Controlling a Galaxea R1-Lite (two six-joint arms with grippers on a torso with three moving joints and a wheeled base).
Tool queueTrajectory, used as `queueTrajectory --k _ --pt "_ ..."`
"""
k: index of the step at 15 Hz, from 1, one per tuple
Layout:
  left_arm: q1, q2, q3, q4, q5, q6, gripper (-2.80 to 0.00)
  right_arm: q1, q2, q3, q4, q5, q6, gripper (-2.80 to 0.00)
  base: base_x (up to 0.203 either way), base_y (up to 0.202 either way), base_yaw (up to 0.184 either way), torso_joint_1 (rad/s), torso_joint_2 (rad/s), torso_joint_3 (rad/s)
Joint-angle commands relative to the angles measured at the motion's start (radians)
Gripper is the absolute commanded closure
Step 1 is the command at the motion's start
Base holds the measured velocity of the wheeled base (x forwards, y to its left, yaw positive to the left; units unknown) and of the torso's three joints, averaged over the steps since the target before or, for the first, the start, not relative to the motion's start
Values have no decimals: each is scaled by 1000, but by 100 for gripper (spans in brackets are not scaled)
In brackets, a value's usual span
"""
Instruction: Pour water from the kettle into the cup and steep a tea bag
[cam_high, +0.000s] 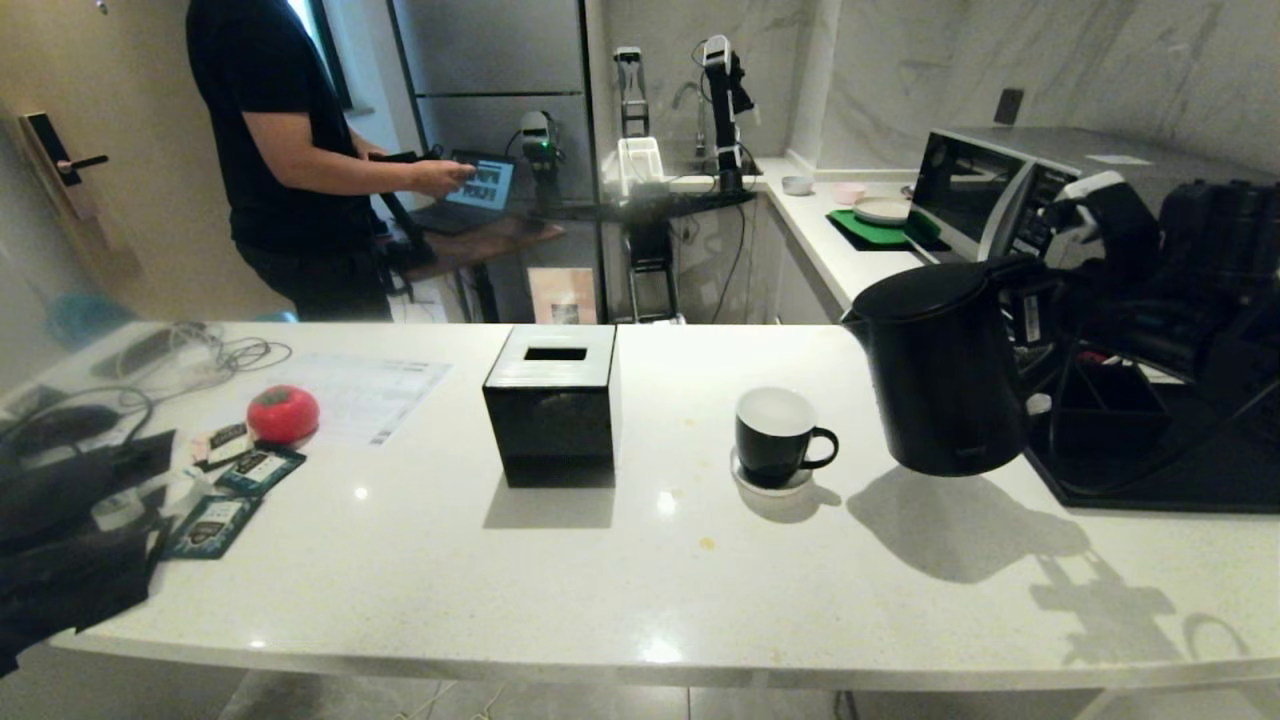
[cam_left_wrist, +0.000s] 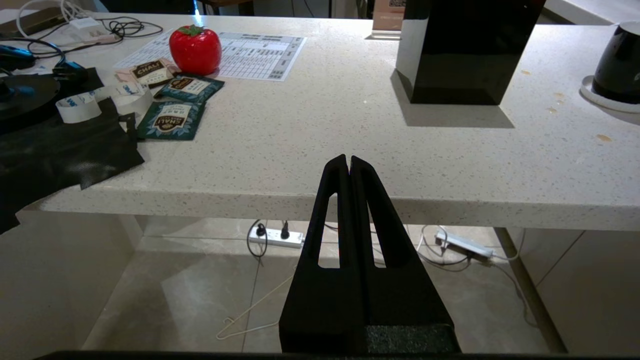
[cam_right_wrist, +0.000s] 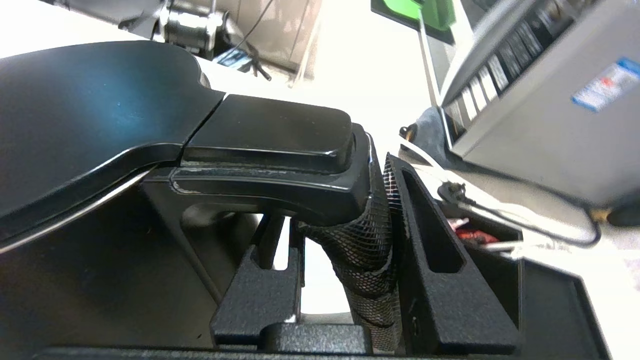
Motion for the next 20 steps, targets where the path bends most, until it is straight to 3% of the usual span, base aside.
queueTrajectory --k 1,8,20 --pt "0 1 0 0 0 -1 0 2 10 0 -2 1 -40 0 0 0 0 0 0 0" --pt "0 1 0 0 0 -1 0 36 19 -4 -38 -1 -103 0 0 0 0 0 0 0" --pt "0 1 0 0 0 -1 0 79 44 -57 -47 -2 -320 0 0 0 0 0 0 0"
